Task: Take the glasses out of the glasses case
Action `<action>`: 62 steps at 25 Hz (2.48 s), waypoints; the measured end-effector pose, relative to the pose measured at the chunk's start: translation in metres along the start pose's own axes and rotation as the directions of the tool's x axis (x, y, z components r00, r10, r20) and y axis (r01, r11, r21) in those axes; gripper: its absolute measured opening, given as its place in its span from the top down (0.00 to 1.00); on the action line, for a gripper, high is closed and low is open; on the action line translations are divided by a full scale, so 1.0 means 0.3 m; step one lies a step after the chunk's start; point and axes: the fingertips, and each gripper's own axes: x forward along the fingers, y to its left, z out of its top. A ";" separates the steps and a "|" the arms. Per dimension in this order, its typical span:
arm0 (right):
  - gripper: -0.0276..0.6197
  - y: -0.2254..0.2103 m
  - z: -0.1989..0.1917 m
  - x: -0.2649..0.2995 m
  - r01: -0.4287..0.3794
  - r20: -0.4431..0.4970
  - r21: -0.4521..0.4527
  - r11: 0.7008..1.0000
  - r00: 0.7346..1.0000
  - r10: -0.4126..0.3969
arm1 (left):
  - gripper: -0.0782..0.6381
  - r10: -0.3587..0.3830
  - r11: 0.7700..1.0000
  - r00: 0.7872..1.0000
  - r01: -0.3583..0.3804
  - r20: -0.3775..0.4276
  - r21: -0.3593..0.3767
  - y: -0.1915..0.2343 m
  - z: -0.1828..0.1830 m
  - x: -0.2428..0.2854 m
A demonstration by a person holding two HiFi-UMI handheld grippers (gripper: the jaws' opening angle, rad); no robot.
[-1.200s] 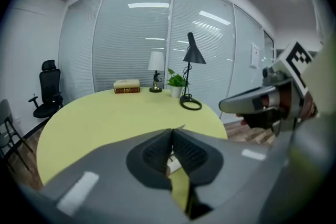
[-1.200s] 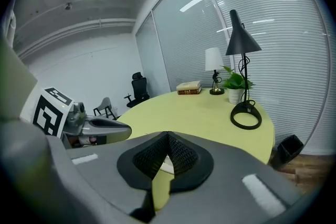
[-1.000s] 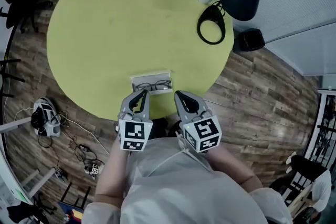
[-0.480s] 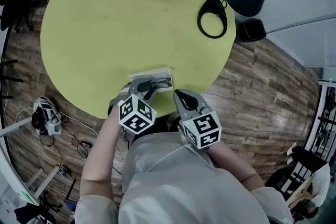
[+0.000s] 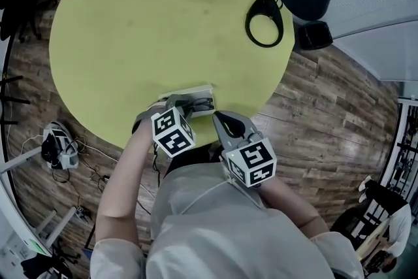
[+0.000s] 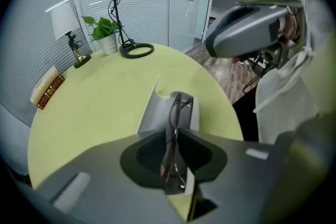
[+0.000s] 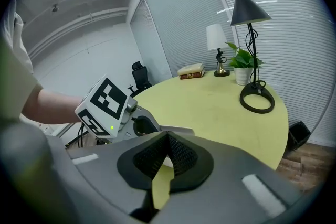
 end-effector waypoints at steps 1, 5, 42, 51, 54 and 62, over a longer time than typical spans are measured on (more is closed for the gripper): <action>0.96 0.002 0.002 0.001 -0.003 0.000 0.003 1.000 1.000 0.003 | 0.79 -0.013 1.000 1.000 0.013 -0.011 0.015 -0.004 -0.001 0.006; 0.96 -0.002 0.003 0.002 -0.001 -0.003 0.009 1.000 1.000 0.001 | 0.82 -0.030 0.997 0.998 0.034 -0.046 0.070 -0.008 -0.009 0.035; 0.96 0.047 0.060 -0.139 -0.018 0.022 -0.077 0.997 1.000 0.020 | 0.87 0.525 0.835 0.790 -0.407 0.315 -0.370 0.126 0.085 -0.422; 0.96 0.145 0.133 -0.152 -0.090 0.095 -0.129 0.988 0.990 0.103 | 0.86 0.771 0.588 0.529 -0.375 0.356 -0.717 0.096 0.122 -0.692; 0.96 0.185 0.177 -0.171 -0.113 0.147 -0.166 0.980 0.979 0.138 | 0.86 0.813 0.547 0.464 -0.400 0.353 -0.735 0.057 0.140 -0.760; 0.96 0.262 0.268 -0.224 -0.101 0.230 -0.252 0.962 0.960 0.161 | 0.86 0.834 0.534 0.398 -0.404 0.383 -0.742 0.000 0.155 -0.889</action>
